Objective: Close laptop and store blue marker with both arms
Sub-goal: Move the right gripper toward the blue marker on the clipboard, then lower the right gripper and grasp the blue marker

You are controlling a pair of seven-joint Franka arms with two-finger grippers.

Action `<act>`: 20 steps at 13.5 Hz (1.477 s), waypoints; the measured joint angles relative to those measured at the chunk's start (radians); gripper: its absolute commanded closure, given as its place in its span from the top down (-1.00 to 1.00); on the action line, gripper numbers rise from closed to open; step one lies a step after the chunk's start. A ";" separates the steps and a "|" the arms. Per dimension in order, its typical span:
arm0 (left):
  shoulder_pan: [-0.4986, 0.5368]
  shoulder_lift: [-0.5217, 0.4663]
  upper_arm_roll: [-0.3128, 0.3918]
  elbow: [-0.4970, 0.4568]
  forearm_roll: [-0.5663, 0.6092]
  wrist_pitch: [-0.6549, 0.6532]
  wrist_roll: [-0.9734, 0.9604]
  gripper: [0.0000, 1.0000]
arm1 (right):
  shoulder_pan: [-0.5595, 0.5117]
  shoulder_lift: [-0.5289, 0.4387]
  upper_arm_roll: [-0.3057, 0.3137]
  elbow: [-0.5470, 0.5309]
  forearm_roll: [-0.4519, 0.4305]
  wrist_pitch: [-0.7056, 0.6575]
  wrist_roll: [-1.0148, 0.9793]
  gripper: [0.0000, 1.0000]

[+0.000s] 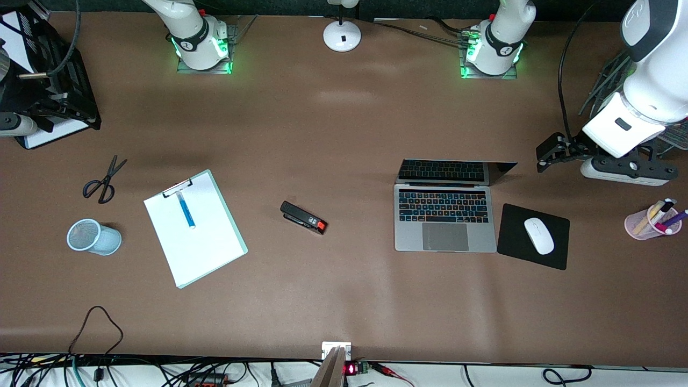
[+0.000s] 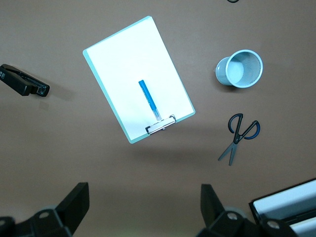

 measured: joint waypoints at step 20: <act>0.001 0.002 -0.001 0.001 0.000 -0.077 -0.003 1.00 | 0.051 0.430 0.008 -0.025 0.012 0.364 -0.252 0.48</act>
